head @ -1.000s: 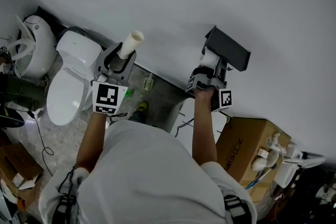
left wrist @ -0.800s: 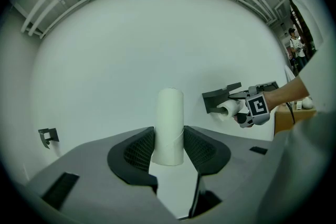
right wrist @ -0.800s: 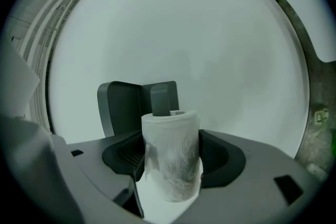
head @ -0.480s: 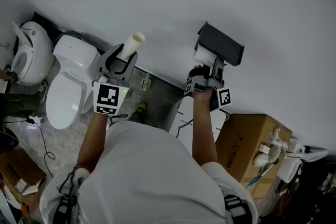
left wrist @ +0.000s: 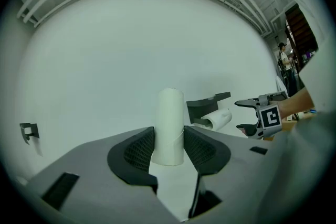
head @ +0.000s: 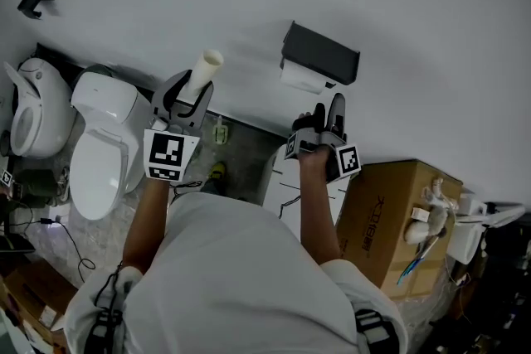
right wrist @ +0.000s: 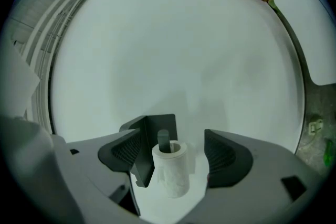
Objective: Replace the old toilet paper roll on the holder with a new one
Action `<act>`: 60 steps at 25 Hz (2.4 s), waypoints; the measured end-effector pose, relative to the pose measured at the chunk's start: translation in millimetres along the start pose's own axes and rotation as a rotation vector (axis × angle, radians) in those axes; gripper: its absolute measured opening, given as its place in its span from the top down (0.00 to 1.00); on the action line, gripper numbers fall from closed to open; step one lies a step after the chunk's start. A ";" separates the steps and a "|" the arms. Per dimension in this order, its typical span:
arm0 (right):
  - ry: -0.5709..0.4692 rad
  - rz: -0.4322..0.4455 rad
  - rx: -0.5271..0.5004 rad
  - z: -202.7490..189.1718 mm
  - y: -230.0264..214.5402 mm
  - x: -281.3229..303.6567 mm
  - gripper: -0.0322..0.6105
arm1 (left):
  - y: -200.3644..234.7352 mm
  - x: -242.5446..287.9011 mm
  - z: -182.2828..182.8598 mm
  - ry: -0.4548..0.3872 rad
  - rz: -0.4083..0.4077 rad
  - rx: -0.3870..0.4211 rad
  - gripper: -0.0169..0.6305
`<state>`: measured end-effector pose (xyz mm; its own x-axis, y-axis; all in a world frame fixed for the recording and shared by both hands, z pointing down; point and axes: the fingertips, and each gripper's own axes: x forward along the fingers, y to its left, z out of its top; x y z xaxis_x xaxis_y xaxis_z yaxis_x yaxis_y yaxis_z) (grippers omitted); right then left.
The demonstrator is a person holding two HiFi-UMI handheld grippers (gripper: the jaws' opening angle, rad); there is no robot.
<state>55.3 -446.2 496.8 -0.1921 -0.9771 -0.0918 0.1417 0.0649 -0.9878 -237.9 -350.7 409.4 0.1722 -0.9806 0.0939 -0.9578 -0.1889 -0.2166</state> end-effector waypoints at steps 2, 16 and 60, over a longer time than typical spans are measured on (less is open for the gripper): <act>-0.009 -0.008 -0.025 10.0 3.5 -8.8 0.40 | -7.5 4.2 4.4 -0.010 -0.020 -0.015 0.67; -0.003 -0.087 -0.659 90.7 57.9 -83.8 0.90 | -109.6 55.2 41.0 -0.069 -0.269 -0.039 0.67; 0.021 -0.138 -1.566 128.6 121.4 -170.9 0.96 | -139.9 4.2 64.0 -0.171 -0.241 -0.099 0.67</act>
<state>230.2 -297.3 408.7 -0.1329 -0.9910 0.0178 -0.9829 0.1294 -0.1312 -88.4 -331.8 377.9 0.4255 -0.9043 -0.0357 -0.9009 -0.4195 -0.1116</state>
